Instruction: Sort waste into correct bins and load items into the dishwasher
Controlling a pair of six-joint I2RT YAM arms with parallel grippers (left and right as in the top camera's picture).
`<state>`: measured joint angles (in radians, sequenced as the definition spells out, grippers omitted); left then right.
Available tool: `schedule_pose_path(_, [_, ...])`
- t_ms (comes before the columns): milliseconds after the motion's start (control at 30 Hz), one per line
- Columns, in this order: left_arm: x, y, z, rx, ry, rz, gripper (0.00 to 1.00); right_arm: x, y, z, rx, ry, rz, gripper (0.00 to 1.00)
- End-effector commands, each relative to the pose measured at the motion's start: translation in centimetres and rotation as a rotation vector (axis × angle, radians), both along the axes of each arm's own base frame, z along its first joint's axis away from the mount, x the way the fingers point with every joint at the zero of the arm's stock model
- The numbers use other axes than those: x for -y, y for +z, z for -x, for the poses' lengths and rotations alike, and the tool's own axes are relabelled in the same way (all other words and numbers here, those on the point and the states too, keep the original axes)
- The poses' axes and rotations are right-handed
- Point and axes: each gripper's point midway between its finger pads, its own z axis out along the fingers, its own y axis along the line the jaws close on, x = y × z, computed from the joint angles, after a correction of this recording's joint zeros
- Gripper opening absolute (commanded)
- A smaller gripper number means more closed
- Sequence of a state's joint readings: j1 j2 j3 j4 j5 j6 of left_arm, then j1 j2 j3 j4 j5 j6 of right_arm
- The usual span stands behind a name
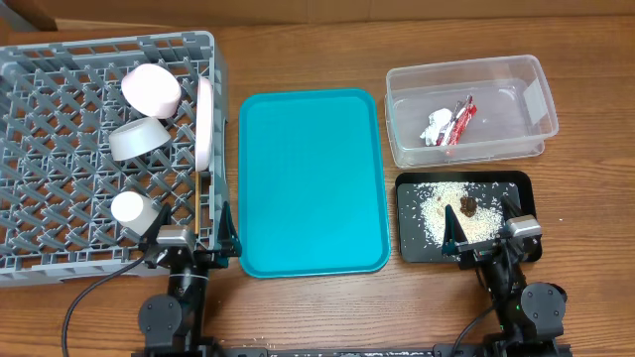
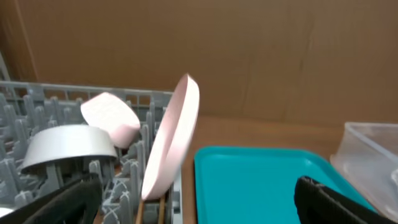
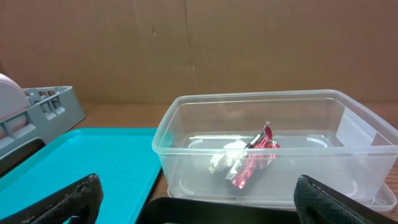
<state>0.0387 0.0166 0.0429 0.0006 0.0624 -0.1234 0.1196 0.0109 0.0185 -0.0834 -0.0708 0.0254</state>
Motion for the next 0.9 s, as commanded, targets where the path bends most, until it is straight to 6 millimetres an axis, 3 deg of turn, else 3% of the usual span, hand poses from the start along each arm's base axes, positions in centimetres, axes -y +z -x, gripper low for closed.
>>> schedule_pose_path(0, [-0.07,-2.62,-0.15,-0.068,0.007,-0.009,1.00,0.01,-0.23,-0.02,0.001,-0.004,-0.001,1.00])
schedule_pose_path(33, [-0.08,-3.55,-0.09,-0.105,0.007,-0.008,1.00,0.01,-0.24,-0.02,0.001,-0.004,-0.001,1.00])
schedule_pose_path(867, [-0.23,-3.46,-0.11,-0.102,0.015,-0.009,1.00,0.01,-0.24,-0.02,0.001,-0.004,-0.001,1.00])
